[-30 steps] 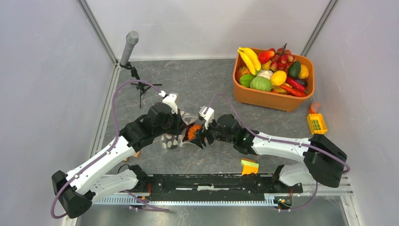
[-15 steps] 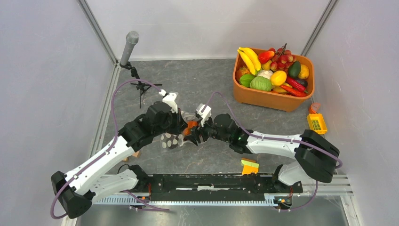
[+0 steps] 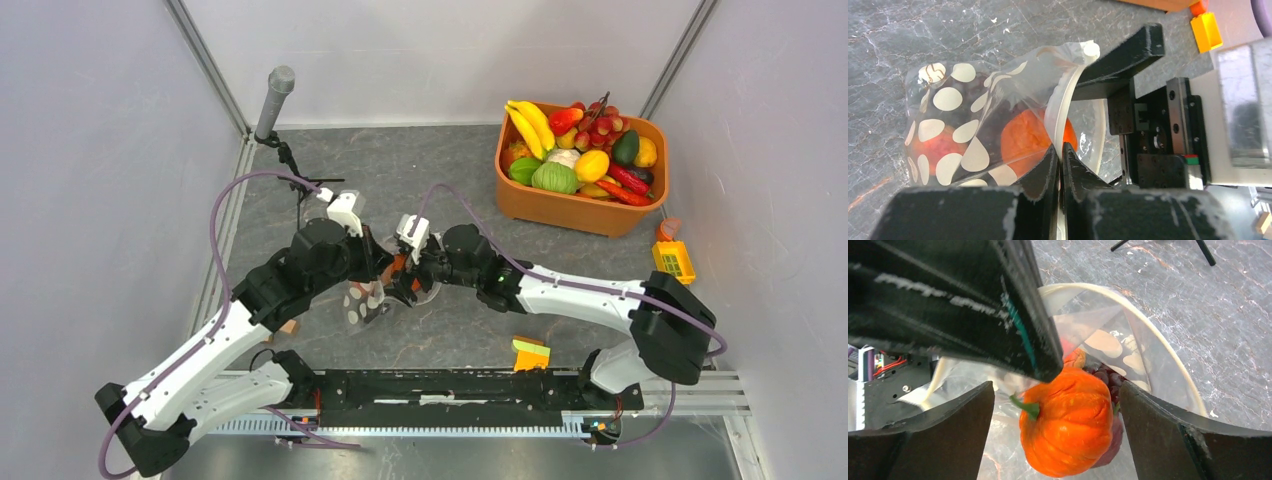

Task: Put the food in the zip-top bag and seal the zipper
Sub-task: Place the fake vegetable in the zipper food storage bag, then adjust the zipper food storage bag at the center of the board.

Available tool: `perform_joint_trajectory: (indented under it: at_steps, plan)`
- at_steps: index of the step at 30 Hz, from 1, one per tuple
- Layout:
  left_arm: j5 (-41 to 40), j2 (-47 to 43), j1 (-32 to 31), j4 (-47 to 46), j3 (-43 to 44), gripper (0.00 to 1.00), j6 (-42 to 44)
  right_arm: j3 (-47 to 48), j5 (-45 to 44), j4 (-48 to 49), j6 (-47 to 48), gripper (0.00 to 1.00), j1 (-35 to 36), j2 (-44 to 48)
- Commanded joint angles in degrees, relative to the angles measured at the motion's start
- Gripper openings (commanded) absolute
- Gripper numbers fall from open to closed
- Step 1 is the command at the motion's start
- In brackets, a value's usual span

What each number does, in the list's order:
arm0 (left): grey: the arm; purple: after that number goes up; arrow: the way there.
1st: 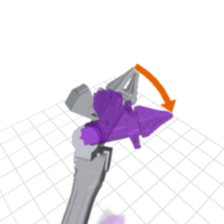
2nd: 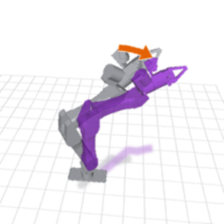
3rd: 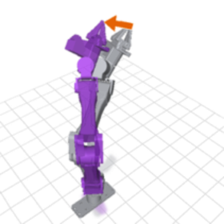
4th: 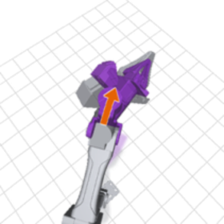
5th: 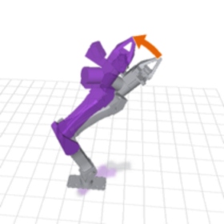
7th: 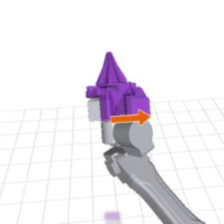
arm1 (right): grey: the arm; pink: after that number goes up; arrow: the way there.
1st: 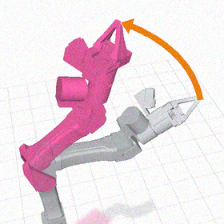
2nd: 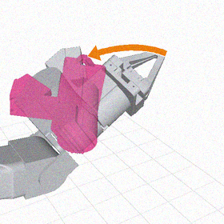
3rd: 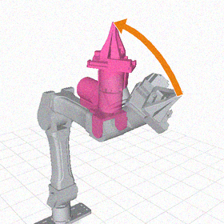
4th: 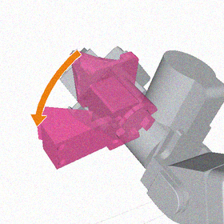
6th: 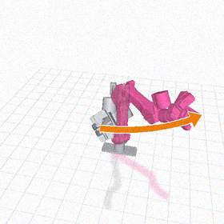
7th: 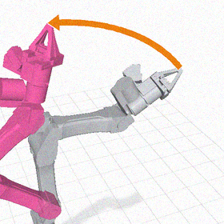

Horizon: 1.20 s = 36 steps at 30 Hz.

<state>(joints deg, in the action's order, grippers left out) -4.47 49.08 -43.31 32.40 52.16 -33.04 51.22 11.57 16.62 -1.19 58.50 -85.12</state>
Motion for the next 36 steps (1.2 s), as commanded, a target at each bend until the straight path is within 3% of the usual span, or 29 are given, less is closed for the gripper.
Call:
perform_joint_trajectory:
  at_steps: [1,5,9,13,16,24,29,31,33,36]
  plan:
    - [-2.91,-2.54,-0.01,-5.51,-0.11,0.12,-4.02,-0.39,3.07,1.29,1.28,0.98,-0.32,5.34]
    - [-2.92,-2.35,0.07,-6.35,-0.17,0.12,-4.17,-0.15,4.75,0.84,-1.46,0.98,-0.37,7.67]
    - [-4.44,-2.15,0.13,-5.02,-0.13,0.12,-4.14,-3.21,-1.18,0.13,-2.91,0.95,-0.40,14.06]
    - [-4.61,-2.20,0.20,-5.35,-0.92,0.13,-4.36,-9.49,-18.31,-1.10,-6.81,0.75,-0.40,21.44]
    - [-4.18,-1.77,0.24,-5.60,-0.79,0.13,-4.16,-13.51,-27.74,-4.34,-12.46,0.73,-0.43,24.34]
    - [-3.21,-1.28,0.33,-5.64,-0.72,0.13,-3.97,-18.96,-23.30,-2.56,-26.51,0.63,-1.10,20.06]
    - [-3.69,-2.25,0.33,-4.81,-1.27,0.13,-3.98,-18.09,-19.86,1.51,-27.33,0.47,-1.41,16.13]
    - [-4.35,-2.64,0.36,-4.11,-1.19,0.13,-3.88,-16.20,-19.12,1.23,-25.47,0.25,-1.46,15.58]
    - [-5.65,-3.30,0.42,-3.05,-0.93,0.13,-3.58,-13.13,-19.76,-1.16,-22.92,0.13,-1.45,16.16]
    - [-8.88,-4.17,0.42,-0.56,-0.26,0.13,-2.39,-10.12,-18.97,-2.33,-18.58,0.07,-1.46,18.61]
